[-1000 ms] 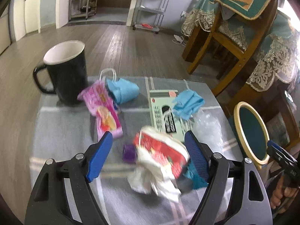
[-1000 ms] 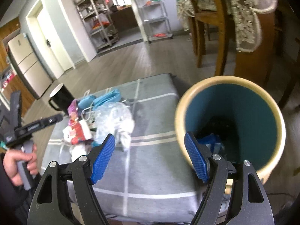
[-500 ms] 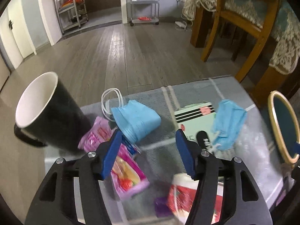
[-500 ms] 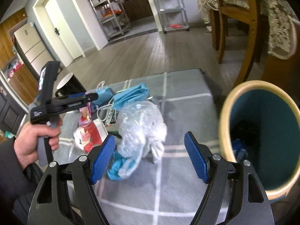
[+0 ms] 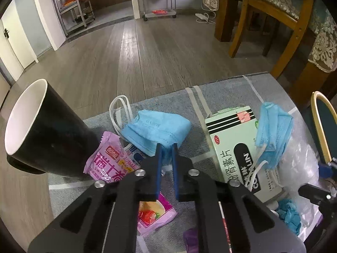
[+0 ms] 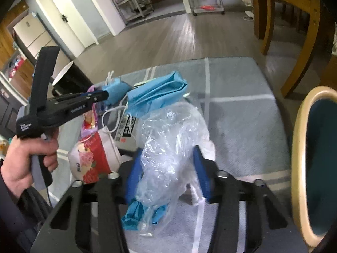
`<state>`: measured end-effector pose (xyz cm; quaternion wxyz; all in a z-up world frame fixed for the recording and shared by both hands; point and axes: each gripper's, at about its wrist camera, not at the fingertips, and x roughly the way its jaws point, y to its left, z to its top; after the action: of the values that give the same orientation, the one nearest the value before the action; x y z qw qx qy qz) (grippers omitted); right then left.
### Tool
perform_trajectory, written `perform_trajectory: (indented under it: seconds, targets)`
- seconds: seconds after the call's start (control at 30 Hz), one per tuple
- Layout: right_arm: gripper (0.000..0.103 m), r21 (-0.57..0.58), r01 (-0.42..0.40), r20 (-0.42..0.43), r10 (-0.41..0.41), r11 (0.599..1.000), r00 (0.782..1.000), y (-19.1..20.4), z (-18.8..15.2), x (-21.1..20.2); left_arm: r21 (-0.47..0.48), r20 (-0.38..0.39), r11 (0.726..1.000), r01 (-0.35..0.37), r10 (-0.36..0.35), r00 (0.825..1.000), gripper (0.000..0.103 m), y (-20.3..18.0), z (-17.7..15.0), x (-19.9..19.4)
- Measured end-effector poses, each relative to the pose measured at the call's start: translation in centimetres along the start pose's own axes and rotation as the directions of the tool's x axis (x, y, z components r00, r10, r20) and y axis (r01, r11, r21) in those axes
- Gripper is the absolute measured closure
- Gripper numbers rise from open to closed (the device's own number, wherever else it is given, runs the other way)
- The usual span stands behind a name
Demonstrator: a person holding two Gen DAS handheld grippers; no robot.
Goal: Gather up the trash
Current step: 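Grasp the clear plastic bag with the right tool while the left tool grasps a blue mask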
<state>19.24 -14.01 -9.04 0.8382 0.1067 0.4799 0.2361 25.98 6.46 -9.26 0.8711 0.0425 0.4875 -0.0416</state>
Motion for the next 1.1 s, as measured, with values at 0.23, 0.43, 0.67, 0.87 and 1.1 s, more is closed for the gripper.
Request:
perform_trajectory:
  seconds: [0.23, 0.43, 0.67, 0.87, 1.1]
  targets:
    - [0.065, 0.01, -0.069, 0.053, 0.069, 0.998, 0.996, 0.1, -0.4, -2.4, -0.046, 0.024, 0.998, 0.05, -0.049, 0.998, 0.1, 0.4, -0.6, -1.5]
    - [0.065, 0.042, -0.141, 0.117, 0.135, 0.989, 0.984, -0.5, -0.7, -5.7, -0.087, 0.092, 0.992, 0.09, -0.082, 0.992, 0.1, 0.8, -1.2, -4.6]
    - [0.065, 0.038, -0.173, 0.169, 0.164, 0.984, 0.972, -1.4, -1.6, -9.0, -0.135, 0.196, 0.977, 0.163, -0.135, 0.971, 0.1, 0.8, -2.7, -8.5]
    - [0.065, 0.04, -0.18, 0.202, 0.169, 0.983, 0.965, -3.4, -2.5, -11.4, -0.129, 0.3, 0.958, 0.256, -0.209, 0.931, 0.101, 0.0, -3.7, -11.7]
    - [0.065, 0.066, -0.15, 0.237, 0.13, 0.987, 0.963, -6.1, -4.0, -13.6, -0.079, 0.324, 0.948, 0.307, -0.267, 0.908, 0.101, -2.9, -4.7, -13.7]
